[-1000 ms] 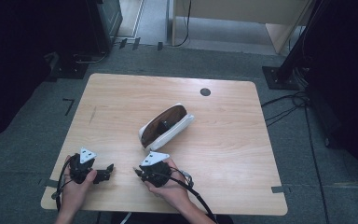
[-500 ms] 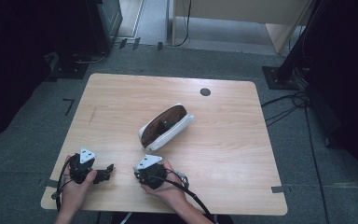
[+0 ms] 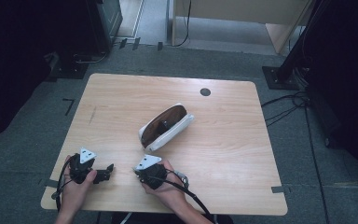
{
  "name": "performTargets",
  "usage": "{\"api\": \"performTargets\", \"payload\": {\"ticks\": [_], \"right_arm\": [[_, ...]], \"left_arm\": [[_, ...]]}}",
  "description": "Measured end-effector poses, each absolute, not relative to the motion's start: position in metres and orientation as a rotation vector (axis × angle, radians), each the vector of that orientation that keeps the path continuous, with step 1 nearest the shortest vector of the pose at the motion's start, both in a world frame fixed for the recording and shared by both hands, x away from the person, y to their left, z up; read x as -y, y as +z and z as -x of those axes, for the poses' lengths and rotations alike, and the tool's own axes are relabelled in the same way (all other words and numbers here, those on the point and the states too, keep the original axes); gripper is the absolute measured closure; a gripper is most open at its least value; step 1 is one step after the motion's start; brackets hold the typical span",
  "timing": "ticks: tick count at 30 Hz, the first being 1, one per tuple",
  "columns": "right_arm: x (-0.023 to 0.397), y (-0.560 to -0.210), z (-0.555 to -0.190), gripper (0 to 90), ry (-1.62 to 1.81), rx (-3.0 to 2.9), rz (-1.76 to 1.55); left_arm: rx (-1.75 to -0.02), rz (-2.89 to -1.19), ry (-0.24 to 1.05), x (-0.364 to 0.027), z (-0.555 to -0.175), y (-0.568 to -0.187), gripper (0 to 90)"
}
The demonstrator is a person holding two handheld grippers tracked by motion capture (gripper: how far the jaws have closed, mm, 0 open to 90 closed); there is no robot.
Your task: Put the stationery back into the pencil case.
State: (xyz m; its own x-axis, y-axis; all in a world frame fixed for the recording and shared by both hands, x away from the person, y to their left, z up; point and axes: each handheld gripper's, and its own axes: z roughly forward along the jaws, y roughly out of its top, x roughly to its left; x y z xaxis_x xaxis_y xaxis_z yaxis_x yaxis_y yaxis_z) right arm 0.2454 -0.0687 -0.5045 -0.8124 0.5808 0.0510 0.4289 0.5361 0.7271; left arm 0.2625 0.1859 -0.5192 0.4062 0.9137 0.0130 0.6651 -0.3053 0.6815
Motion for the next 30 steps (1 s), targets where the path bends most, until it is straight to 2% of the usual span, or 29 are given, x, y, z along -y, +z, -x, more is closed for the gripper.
{"api": "performTargets", "payload": {"ticks": [13, 30], "right_arm": [[0.094, -0.471, -0.241, 81.8, 1.35, -2.417, -0.874], [0.112, -0.422, -0.257, 81.8, 1.493, -2.281, -0.883]], "left_arm": [[-1.339, -2.07, 0.542, -0.186, -0.263, -0.519, 0.0], [-1.338, -2.072, 0.541, -0.186, -0.263, -0.519, 0.0]]}}
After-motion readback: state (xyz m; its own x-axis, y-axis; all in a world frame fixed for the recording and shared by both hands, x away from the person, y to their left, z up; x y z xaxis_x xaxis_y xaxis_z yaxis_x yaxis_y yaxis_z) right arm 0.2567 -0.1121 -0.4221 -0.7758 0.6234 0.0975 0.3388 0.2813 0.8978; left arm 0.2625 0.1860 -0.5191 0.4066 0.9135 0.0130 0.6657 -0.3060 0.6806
